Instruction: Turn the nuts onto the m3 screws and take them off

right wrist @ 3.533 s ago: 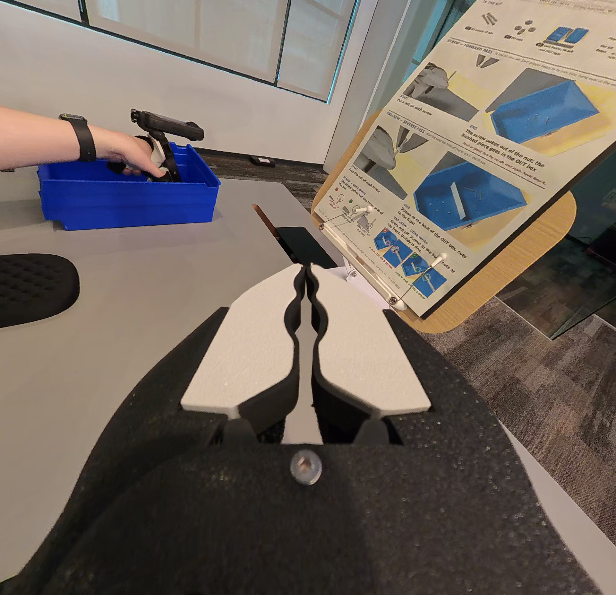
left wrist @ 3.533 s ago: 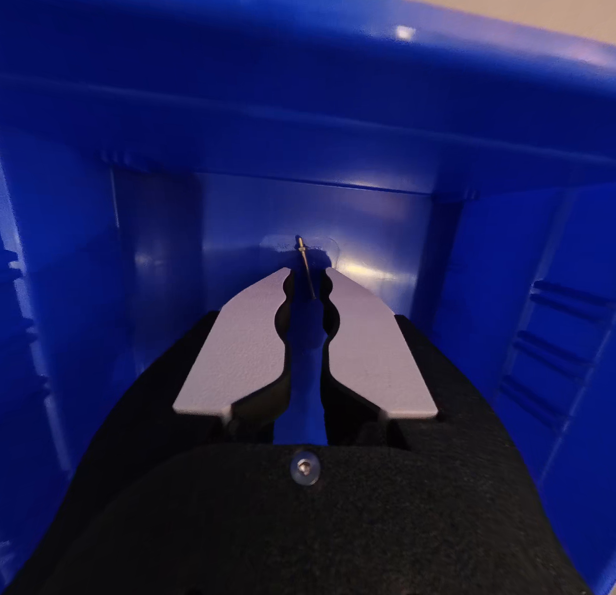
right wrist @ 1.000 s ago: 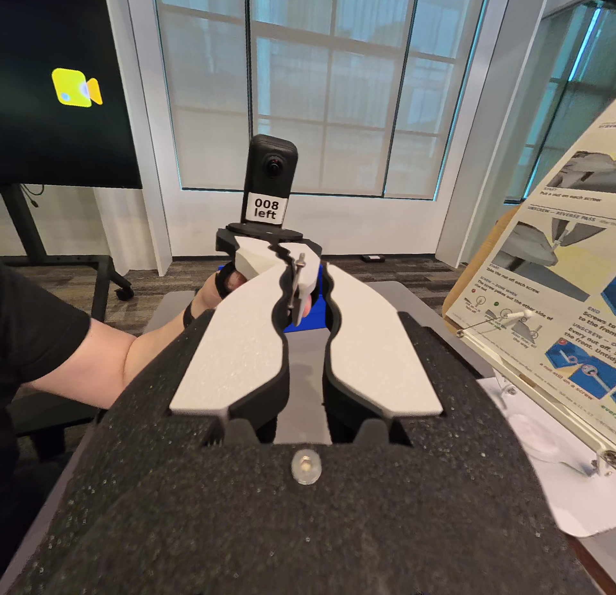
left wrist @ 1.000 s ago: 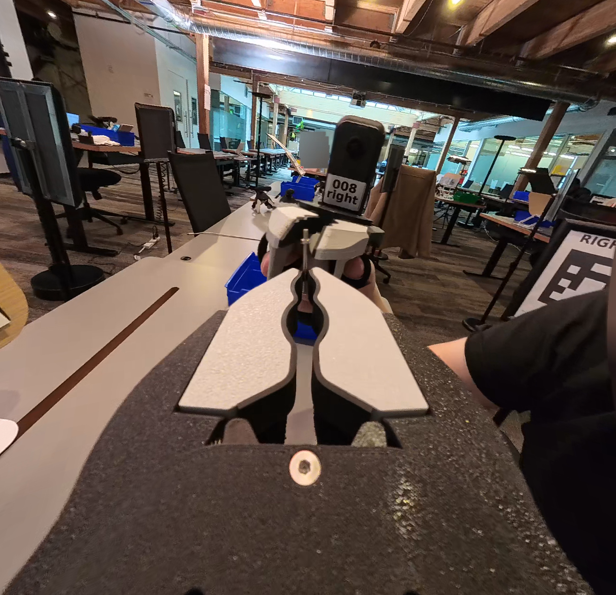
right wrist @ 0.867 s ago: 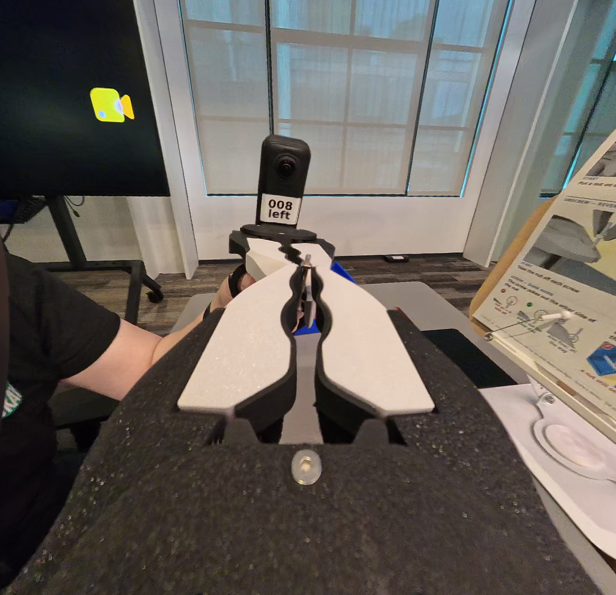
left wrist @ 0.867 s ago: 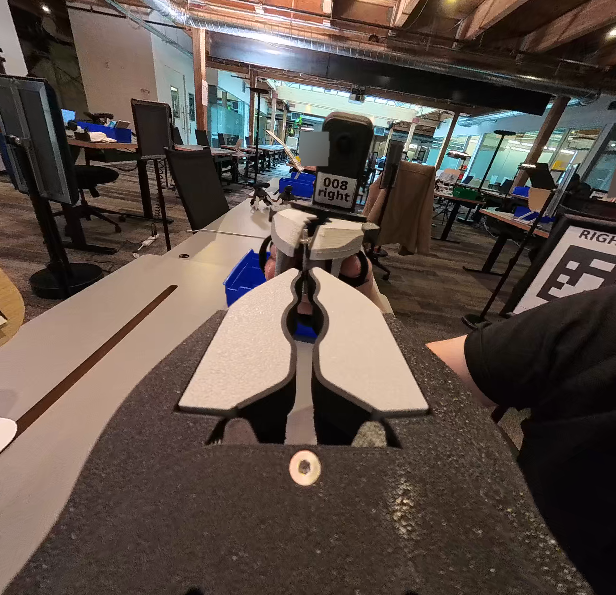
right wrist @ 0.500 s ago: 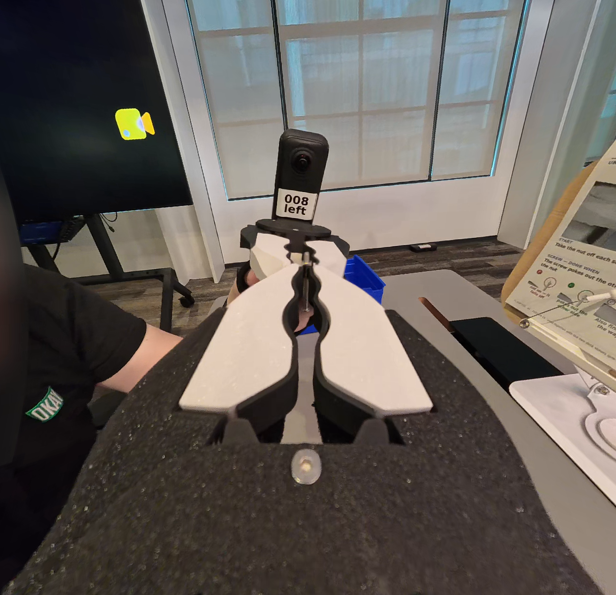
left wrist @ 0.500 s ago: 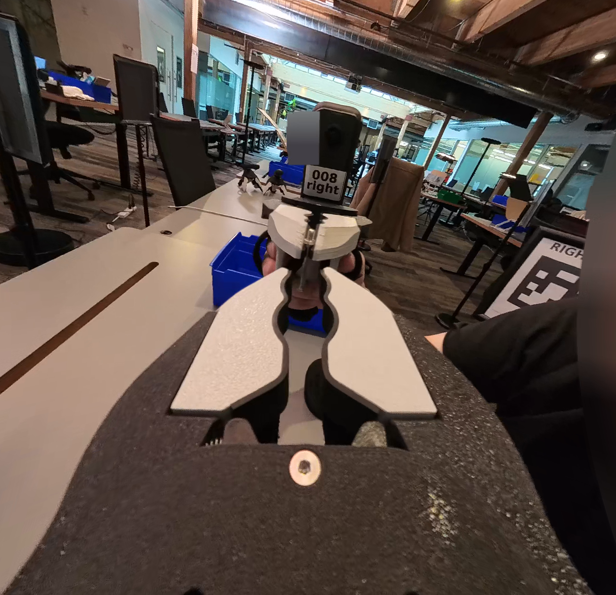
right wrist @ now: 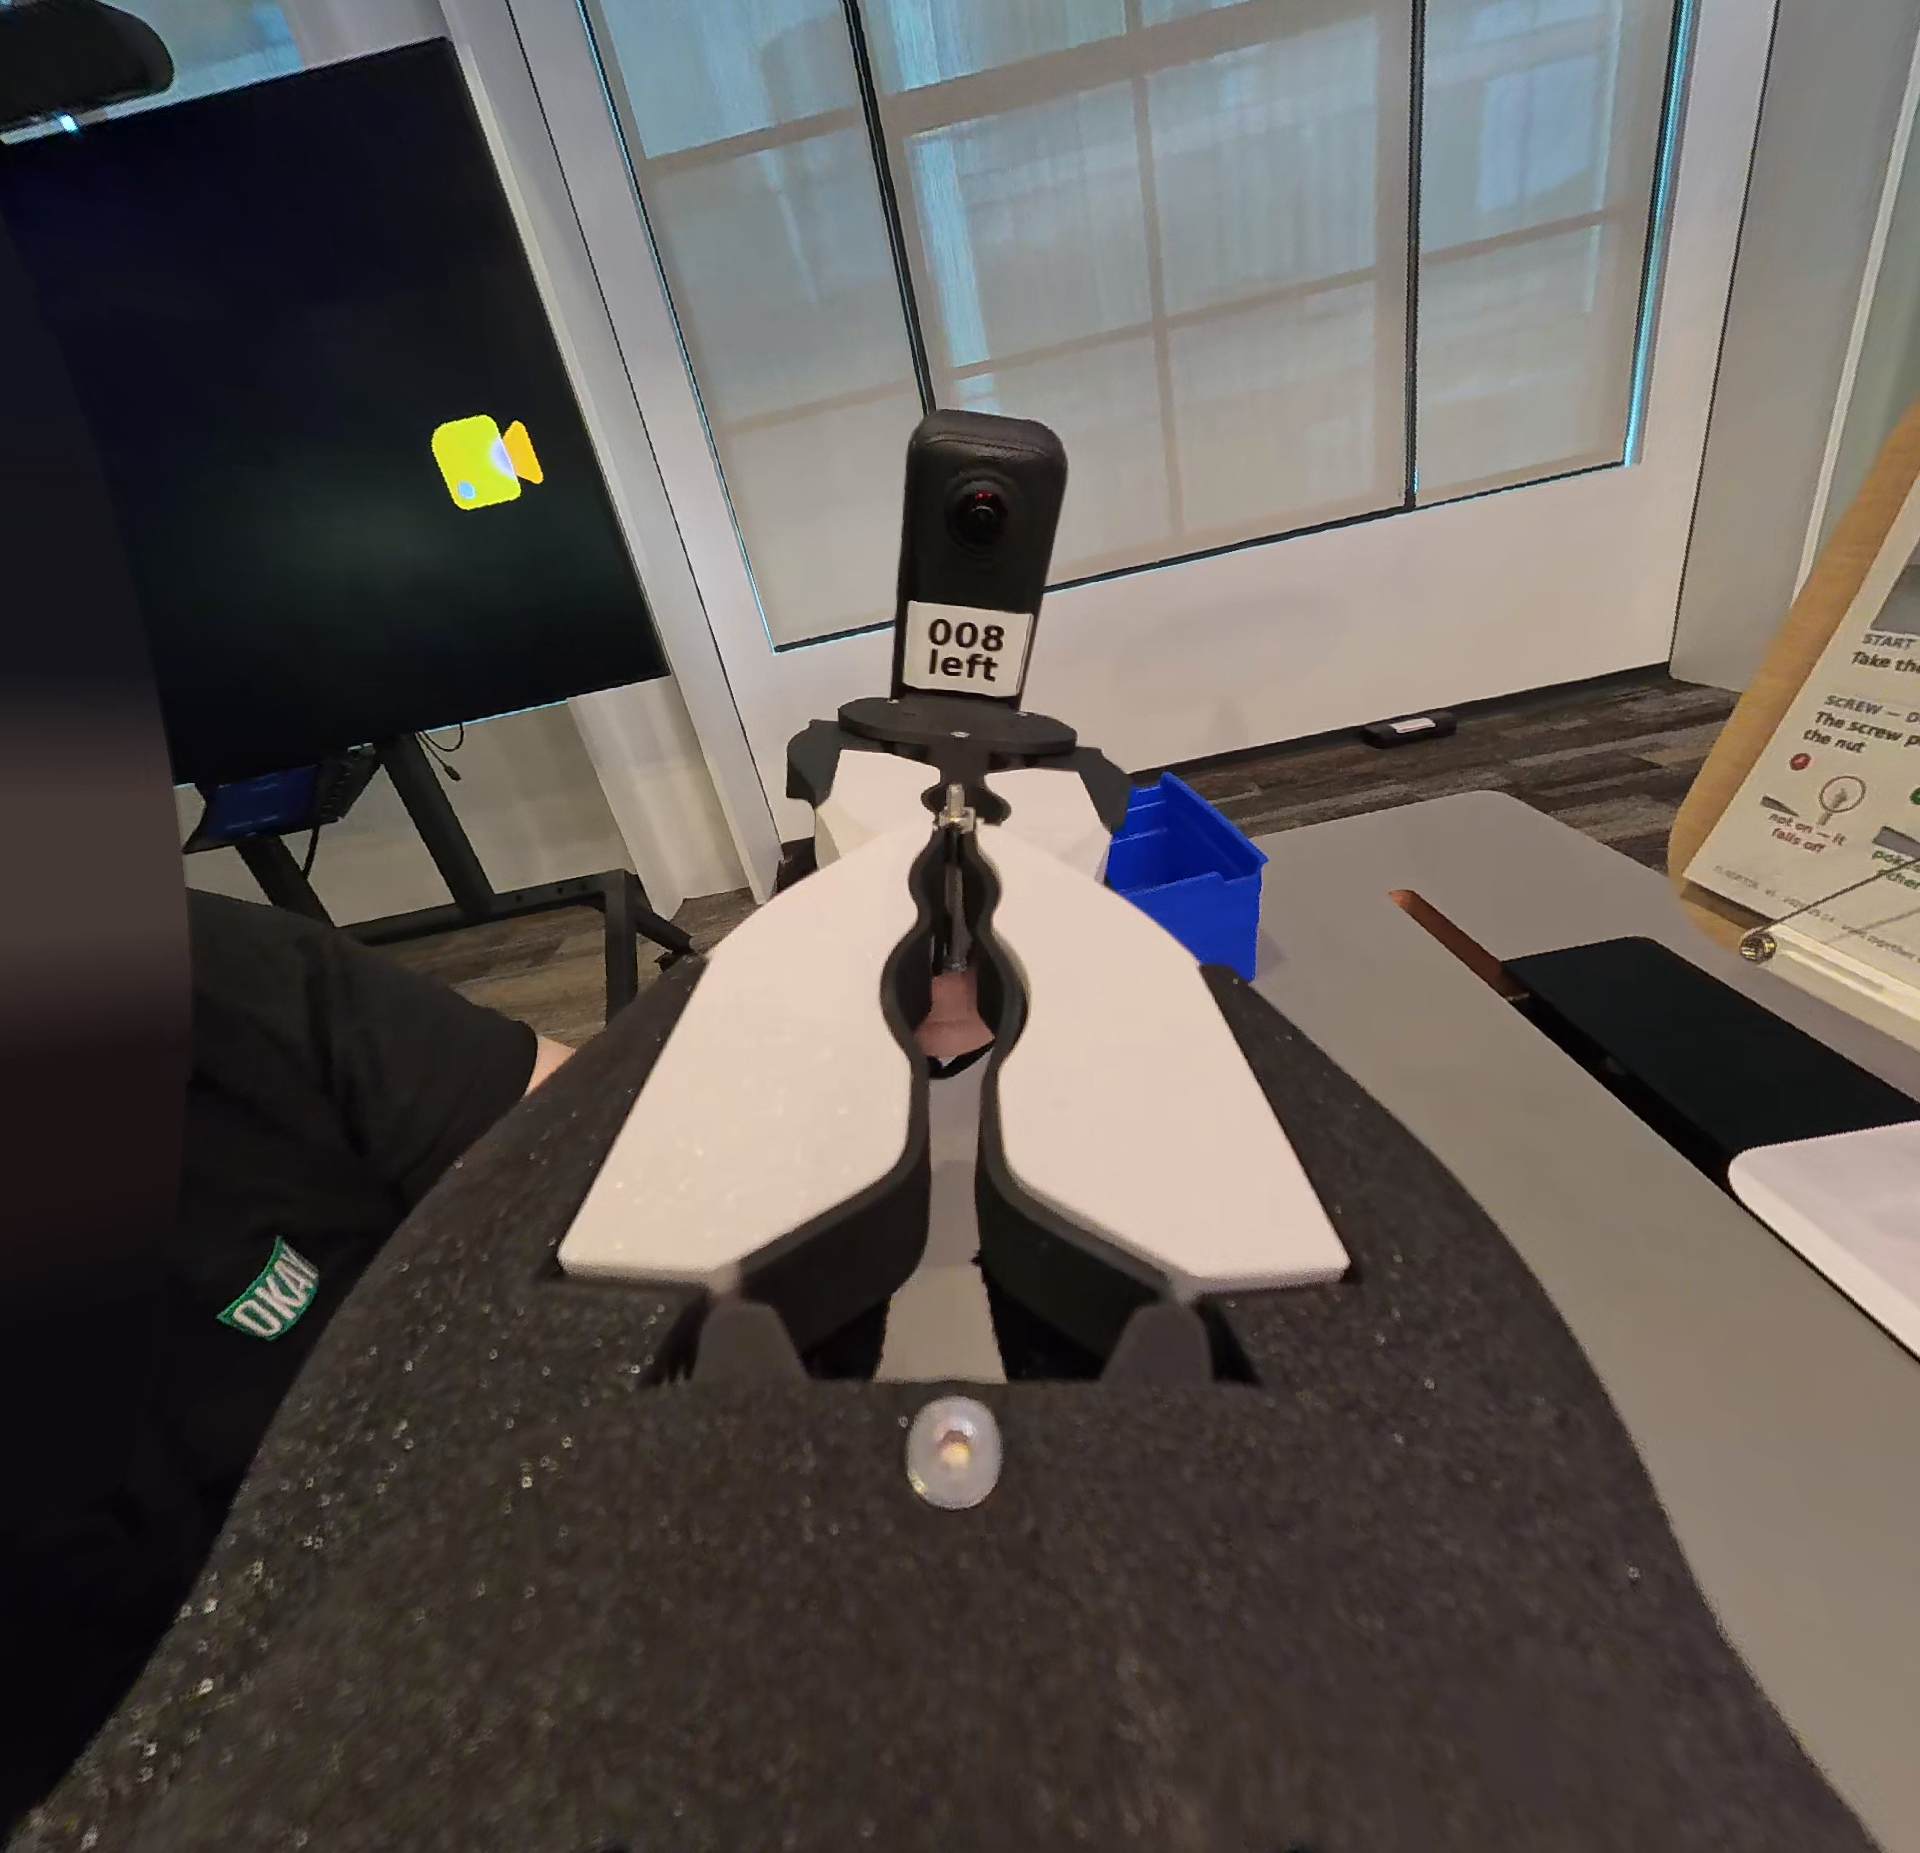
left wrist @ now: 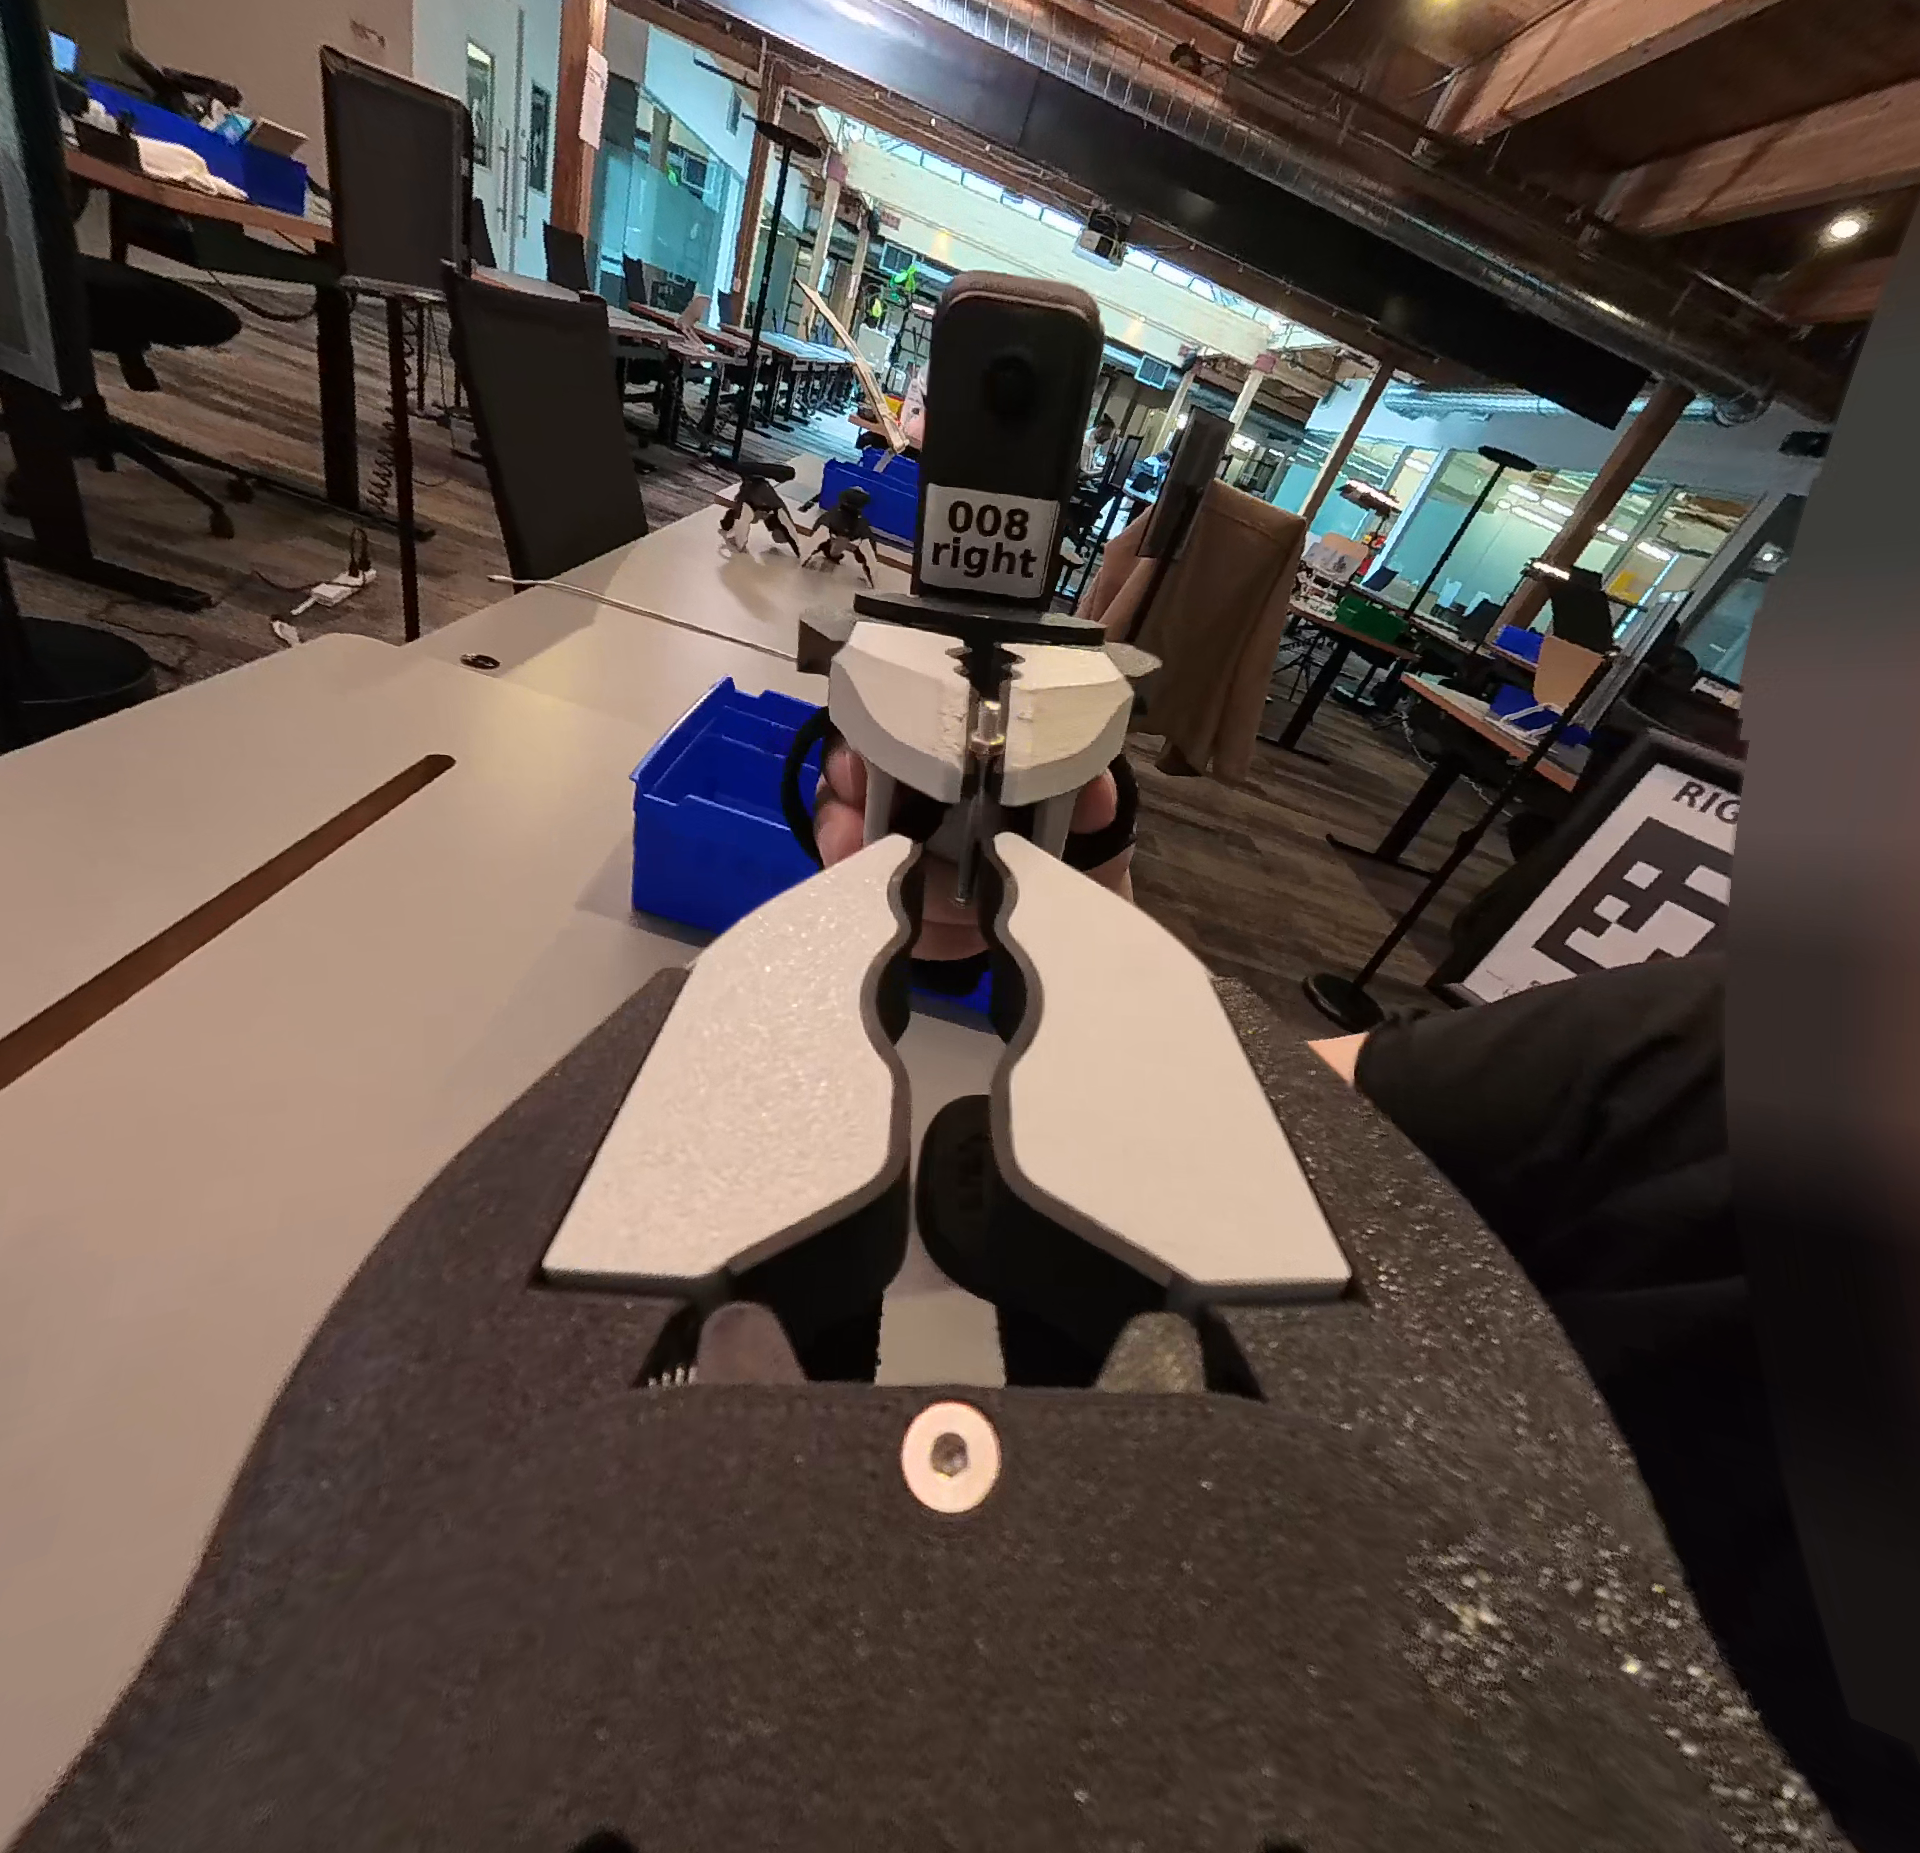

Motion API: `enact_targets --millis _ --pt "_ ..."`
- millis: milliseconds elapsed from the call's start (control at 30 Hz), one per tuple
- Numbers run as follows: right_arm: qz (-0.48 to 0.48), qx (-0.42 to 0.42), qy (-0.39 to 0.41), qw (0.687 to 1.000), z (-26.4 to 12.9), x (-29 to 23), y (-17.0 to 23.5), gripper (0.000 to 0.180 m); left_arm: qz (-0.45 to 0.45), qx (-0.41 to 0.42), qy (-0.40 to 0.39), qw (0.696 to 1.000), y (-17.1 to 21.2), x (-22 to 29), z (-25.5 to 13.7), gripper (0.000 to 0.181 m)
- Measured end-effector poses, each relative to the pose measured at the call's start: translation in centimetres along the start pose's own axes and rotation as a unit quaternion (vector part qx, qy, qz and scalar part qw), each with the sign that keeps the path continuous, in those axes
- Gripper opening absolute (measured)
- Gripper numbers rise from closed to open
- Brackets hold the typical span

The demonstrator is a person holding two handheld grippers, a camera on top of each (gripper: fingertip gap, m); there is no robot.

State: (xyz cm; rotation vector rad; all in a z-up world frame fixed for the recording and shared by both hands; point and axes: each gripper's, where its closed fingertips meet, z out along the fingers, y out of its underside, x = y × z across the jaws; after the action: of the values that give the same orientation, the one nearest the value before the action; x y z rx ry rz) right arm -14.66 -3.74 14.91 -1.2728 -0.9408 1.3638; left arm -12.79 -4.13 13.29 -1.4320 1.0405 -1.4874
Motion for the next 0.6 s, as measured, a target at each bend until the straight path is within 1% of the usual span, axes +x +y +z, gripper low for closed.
enact_targets --millis 200,267,600 --pt "0.020 -0.005 0.001 1.000 0.05 0.55 0.40 0.002 -0.017 -0.007 0.004 1.000 0.28 -0.38 -0.13 0.008" --pt "0.025 -0.006 -0.002 1.000 0.08 0.63 0.47 0.002 -0.013 -0.009 0.006 1.000 0.35 -0.32 -0.13 0.003" --pt "0.037 -0.008 -0.001 0.999 0.14 0.89 0.67 0.002 -0.025 -0.020 0.008 0.999 0.70 -0.69 -0.34 0.006"
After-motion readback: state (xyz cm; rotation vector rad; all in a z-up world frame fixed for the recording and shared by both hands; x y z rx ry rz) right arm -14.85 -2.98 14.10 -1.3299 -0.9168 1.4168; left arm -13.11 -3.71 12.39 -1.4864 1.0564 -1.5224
